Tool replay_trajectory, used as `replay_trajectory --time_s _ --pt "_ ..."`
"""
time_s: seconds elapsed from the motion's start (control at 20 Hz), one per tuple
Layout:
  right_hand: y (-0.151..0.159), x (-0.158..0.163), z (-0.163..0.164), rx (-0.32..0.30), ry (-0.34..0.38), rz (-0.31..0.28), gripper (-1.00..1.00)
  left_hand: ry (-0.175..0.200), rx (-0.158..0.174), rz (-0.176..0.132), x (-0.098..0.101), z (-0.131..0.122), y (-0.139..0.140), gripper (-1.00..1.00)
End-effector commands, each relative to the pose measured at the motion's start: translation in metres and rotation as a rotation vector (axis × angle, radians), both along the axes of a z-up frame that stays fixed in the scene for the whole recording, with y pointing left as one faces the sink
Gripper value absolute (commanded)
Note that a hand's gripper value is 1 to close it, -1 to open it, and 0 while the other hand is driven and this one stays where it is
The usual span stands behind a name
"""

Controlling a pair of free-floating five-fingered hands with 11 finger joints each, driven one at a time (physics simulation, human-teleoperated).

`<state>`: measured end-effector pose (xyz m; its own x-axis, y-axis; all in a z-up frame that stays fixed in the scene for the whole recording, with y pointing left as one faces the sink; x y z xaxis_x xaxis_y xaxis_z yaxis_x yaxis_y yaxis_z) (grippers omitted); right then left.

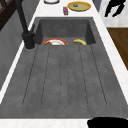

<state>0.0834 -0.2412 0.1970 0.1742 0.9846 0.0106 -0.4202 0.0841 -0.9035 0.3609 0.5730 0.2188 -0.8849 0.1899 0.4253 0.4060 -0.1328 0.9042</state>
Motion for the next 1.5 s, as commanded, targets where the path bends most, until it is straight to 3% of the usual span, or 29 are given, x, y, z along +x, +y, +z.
replay_trajectory --time_s 0.0,0.15,0.25,0.5,0.6,0.65,0.75,0.9,1.0,1.05,1.1,1.15,1.3,1.45 --pt "0.0 0.0 0.0 0.0 0.0 0.0 0.0 0.015 -0.009 0.0 -0.002 0.0 0.031 1.0" --pt "0.0 0.0 0.0 0.0 0.0 0.0 0.0 0.0 -0.012 0.0 -0.008 -0.016 0.055 1.0" --pt "0.0 0.0 0.0 0.0 0.0 0.0 0.0 -0.001 -0.046 0.0 -0.016 -0.039 0.072 1.0" --pt "0.0 0.0 0.0 0.0 0.0 0.0 0.0 -0.002 -0.089 0.013 -0.028 -0.067 0.107 1.0" --pt "0.0 0.0 0.0 0.0 0.0 0.0 0.0 -0.001 -0.138 0.019 -0.025 -0.071 0.113 1.0" --pt "0.0 0.0 0.0 0.0 0.0 0.0 0.0 -0.001 -0.145 0.038 -0.021 -0.075 0.11 1.0" --pt "0.0 0.0 0.0 0.0 0.0 0.0 0.0 0.0 -0.142 0.053 -0.013 -0.085 0.11 1.0" --pt "0.0 0.0 0.0 0.0 0.0 0.0 0.0 -0.009 -0.144 0.036 -0.009 -0.102 0.113 1.0" --pt "0.0 0.0 0.0 0.0 0.0 0.0 0.0 -0.002 -0.126 0.03 -0.011 -0.121 0.114 1.0" --pt "0.0 0.0 0.0 0.0 0.0 0.0 0.0 -0.002 -0.12 0.032 -0.008 -0.13 0.113 -1.0" --pt "0.0 0.0 0.0 0.0 0.0 0.0 0.0 0.066 -0.17 0.099 -0.011 -0.131 0.109 -1.0" --pt "0.0 0.0 0.0 0.0 0.0 0.0 0.0 0.054 -0.159 0.04 -0.011 -0.125 0.114 -1.0" --pt "0.0 0.0 0.0 0.0 0.0 0.0 0.0 -0.091 -0.103 -0.009 -0.005 -0.087 0.112 -1.0" --pt "0.0 0.0 0.0 0.0 0.0 0.0 0.0 -0.091 -0.098 -0.002 -0.006 -0.063 0.112 -1.0"
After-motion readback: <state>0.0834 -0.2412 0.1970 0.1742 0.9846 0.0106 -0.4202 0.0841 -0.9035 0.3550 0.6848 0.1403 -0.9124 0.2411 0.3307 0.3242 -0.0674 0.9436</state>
